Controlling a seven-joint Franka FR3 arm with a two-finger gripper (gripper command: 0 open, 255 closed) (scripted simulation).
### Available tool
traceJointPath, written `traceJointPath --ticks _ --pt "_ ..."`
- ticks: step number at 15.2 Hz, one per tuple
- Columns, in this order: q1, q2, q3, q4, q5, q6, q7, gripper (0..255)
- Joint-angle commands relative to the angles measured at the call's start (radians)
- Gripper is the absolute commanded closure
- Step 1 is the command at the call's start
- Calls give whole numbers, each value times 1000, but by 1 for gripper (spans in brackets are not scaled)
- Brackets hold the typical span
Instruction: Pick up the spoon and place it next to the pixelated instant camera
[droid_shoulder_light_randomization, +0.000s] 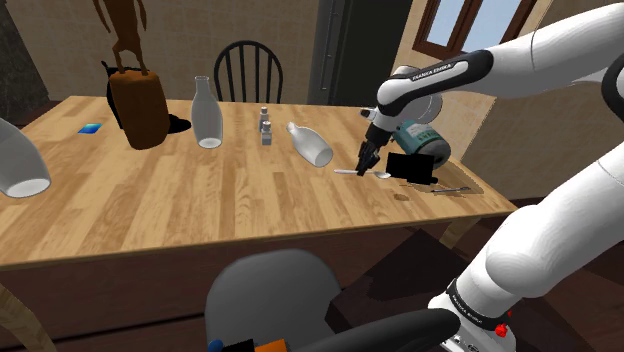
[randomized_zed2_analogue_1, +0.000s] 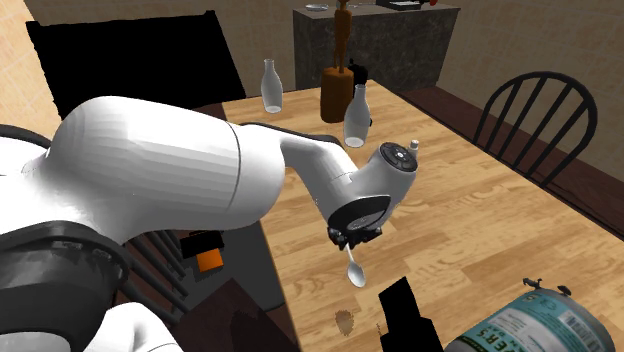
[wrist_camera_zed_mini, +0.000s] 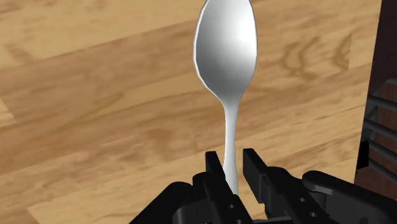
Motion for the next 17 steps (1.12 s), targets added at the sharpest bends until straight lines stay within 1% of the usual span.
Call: traceJointPath --ticks 1,6,13,14,17 --pt "2 14 -1 -13 9 26 -10 255" --pt "9 58 -4 -41 37 94 -43 255" --pt "9 58 -4 -41 37 94 -43 255" --pt "9 58 -4 -41 37 94 -43 0" --pt "9 58 -4 -41 37 94 -43 0"
